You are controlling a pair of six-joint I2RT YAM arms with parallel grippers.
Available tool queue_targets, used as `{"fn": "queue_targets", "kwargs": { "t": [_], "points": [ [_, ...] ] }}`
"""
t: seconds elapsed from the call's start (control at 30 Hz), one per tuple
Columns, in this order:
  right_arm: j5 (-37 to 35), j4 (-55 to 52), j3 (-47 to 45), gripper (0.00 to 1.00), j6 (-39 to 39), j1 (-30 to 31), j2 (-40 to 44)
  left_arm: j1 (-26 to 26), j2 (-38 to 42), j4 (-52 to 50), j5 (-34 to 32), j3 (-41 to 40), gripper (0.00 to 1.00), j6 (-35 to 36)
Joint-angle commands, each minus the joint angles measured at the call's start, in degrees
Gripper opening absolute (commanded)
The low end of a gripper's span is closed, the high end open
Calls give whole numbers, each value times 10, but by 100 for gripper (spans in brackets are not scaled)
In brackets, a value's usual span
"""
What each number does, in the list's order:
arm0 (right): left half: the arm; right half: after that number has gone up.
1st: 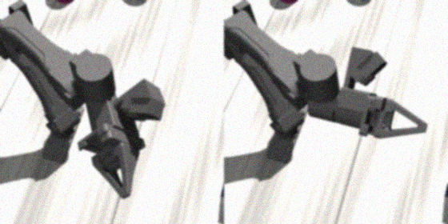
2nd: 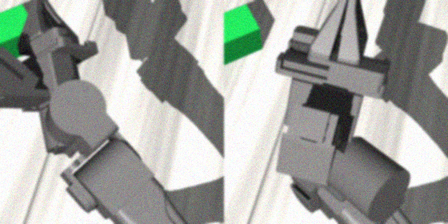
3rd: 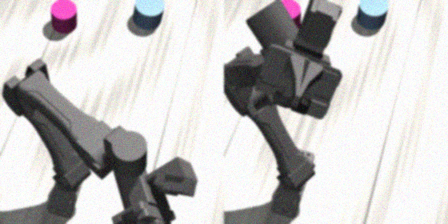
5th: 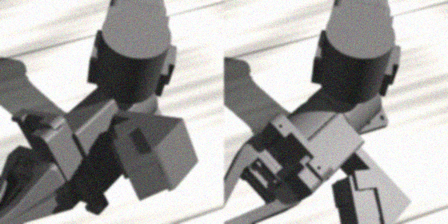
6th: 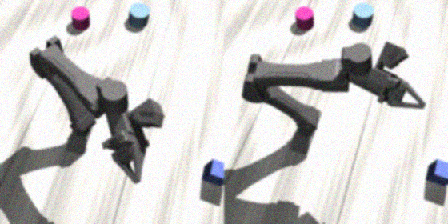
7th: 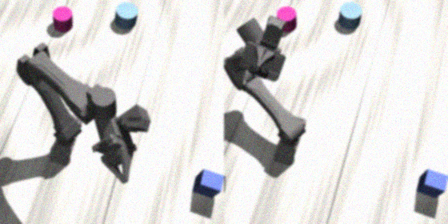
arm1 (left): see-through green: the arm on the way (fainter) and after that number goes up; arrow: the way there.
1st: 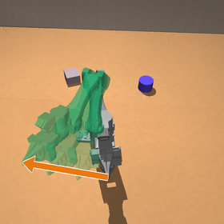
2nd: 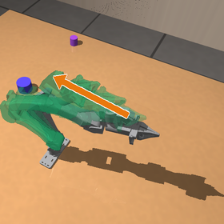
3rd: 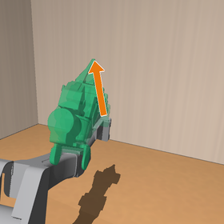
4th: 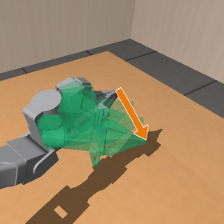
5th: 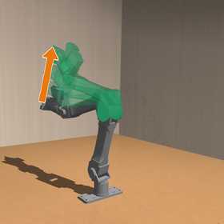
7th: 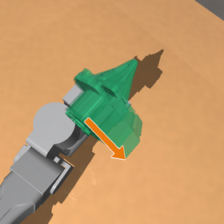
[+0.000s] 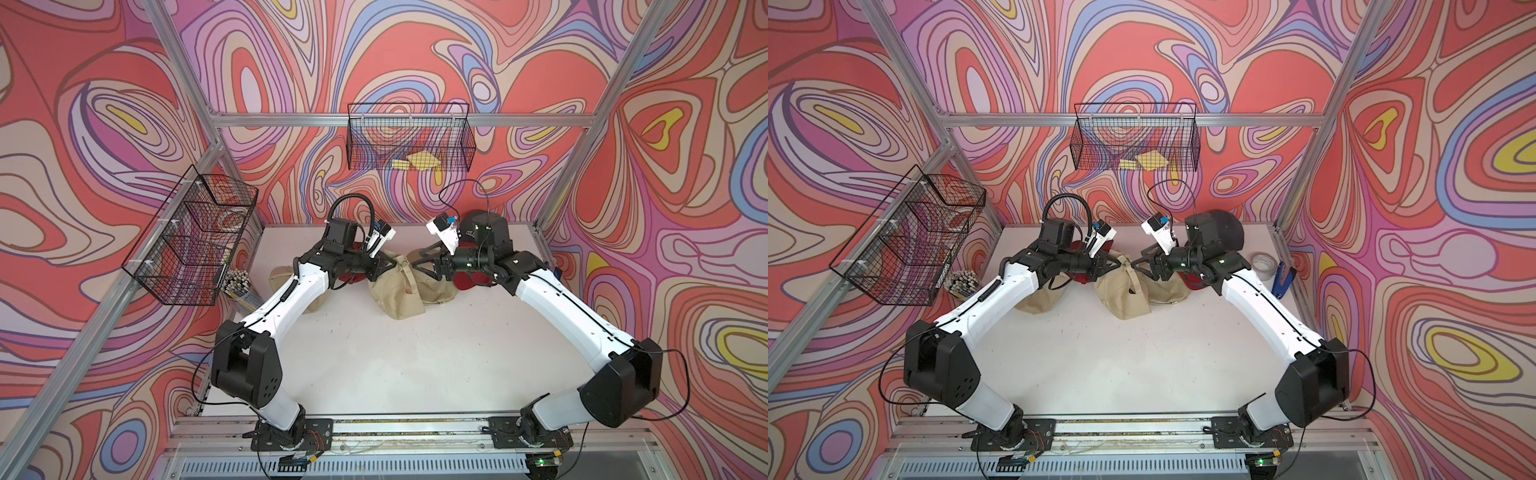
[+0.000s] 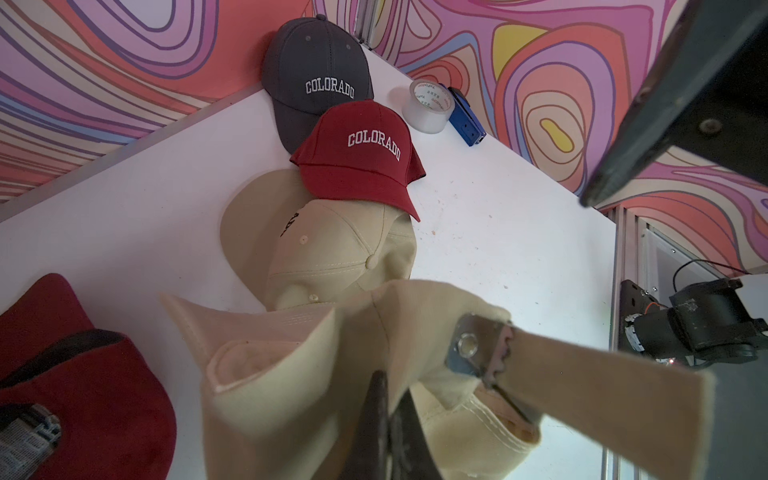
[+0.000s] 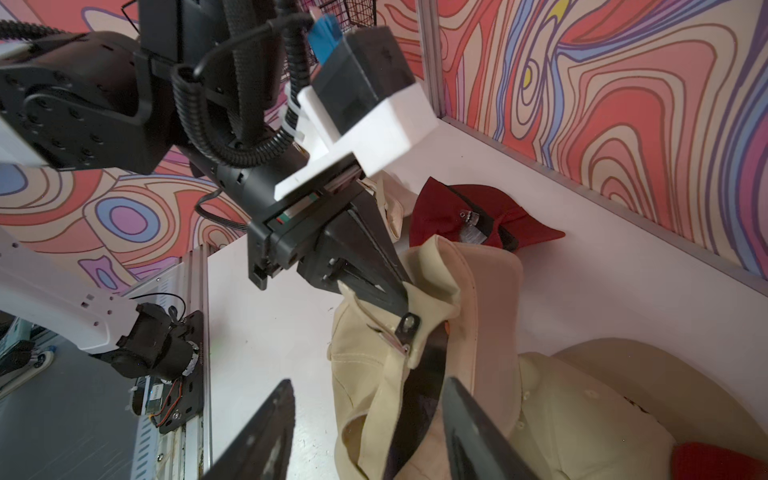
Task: Open the adjustable buckle of the baseball cap
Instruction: Open the adjustable buckle on the baseball cap, then pull the adjustable strap on the baseball cap.
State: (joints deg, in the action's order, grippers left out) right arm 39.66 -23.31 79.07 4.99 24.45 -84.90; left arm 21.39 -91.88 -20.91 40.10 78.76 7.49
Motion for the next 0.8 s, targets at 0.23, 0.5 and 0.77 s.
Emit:
{"fn": "queue_targets", "kwargs": {
  "t": [0.23,0.5,0.77],
  "points": [
    [50,-102,57,58,53,0,-82,-1,15,22,35,0,0,-14],
    [90,-105,62,40,58,0,-105,-2,15,29,47,-2,0,-21],
    [116,-63,41,26,50,1,-92,-1,12,29,51,-1,0,-23]
  ]
}}
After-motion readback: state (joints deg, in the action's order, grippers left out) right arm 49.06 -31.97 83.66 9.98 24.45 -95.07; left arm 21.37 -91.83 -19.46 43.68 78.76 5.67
